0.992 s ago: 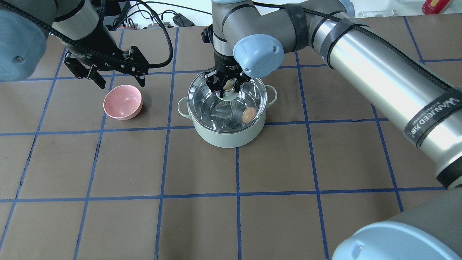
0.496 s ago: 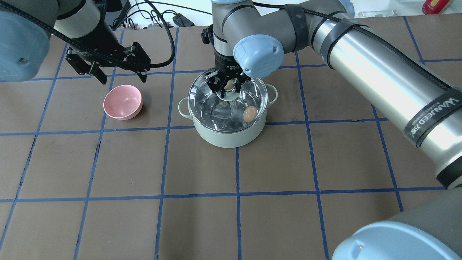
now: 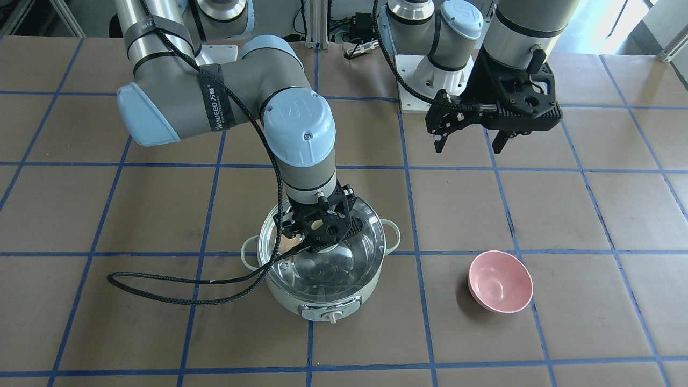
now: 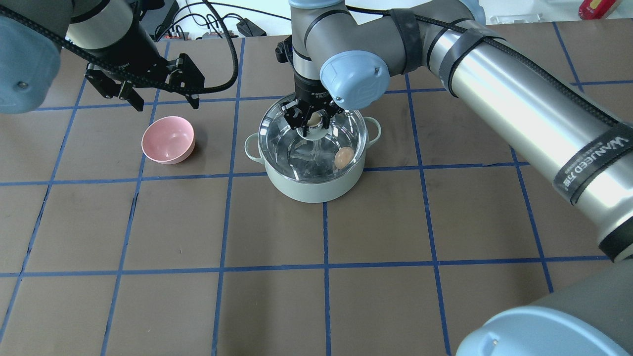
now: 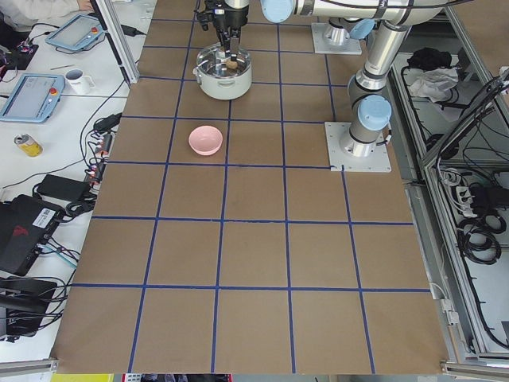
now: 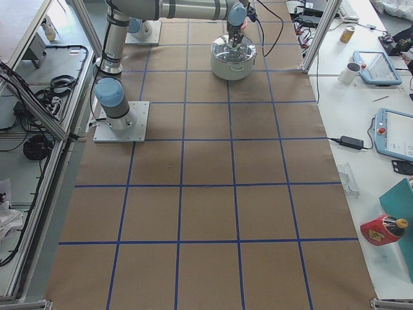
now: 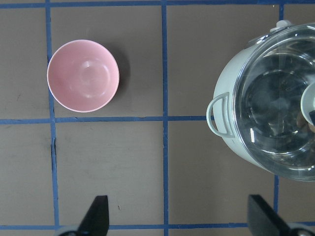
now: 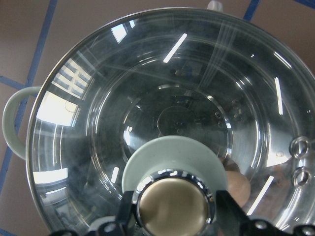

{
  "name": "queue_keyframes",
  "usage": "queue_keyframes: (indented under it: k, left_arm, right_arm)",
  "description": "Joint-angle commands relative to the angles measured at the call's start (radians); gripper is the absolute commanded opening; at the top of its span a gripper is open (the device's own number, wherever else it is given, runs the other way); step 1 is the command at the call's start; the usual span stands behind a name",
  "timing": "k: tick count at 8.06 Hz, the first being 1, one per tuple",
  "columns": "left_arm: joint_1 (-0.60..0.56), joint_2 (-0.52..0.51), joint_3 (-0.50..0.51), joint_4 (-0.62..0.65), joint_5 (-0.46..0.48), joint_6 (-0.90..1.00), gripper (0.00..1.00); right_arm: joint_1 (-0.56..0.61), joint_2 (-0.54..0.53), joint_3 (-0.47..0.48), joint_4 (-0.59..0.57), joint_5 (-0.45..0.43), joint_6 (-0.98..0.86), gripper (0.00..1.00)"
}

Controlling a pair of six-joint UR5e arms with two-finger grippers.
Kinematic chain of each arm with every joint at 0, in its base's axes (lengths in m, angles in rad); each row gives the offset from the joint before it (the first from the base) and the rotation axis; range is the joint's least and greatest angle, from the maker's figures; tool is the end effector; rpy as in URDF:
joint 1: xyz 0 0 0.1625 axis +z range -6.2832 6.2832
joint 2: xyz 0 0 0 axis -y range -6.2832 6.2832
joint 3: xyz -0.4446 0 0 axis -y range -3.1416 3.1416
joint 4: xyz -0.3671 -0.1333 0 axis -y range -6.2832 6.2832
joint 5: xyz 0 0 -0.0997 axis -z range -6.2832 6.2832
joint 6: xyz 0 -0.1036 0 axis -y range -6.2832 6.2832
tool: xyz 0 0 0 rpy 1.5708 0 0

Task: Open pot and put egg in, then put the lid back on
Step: 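Lower the glass lid onto the pot with the right gripper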

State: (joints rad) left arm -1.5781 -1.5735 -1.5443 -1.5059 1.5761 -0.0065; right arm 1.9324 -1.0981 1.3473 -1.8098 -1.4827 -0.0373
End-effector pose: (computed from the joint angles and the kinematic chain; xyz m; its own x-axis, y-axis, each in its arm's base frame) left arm -0.1362 -0.4757 0.5215 -1.0000 0.0004 -0.0047 0.0008 0.9961 -0.0886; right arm 0.3656 -0.5640 0.3636 -0.9182 -0.3862 -0.0883 -0.3883 0.9215 0.0069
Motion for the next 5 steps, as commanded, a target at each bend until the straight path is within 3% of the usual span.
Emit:
queue_keyframes:
  k: [1, 5]
  left_arm:
    - [0.000, -0.002, 0.000, 0.000, 0.001, 0.000, 1.00]
    - [0.001, -0.005, -0.005, 0.001, -0.001, -0.001, 1.00]
  right_arm:
    - [-0.001, -0.025, 0.000, -0.007, -0.001, 0.007, 1.00]
    - [-0.071, -0.146, 0.004, 0.061, -0.053, 0.032, 1.00]
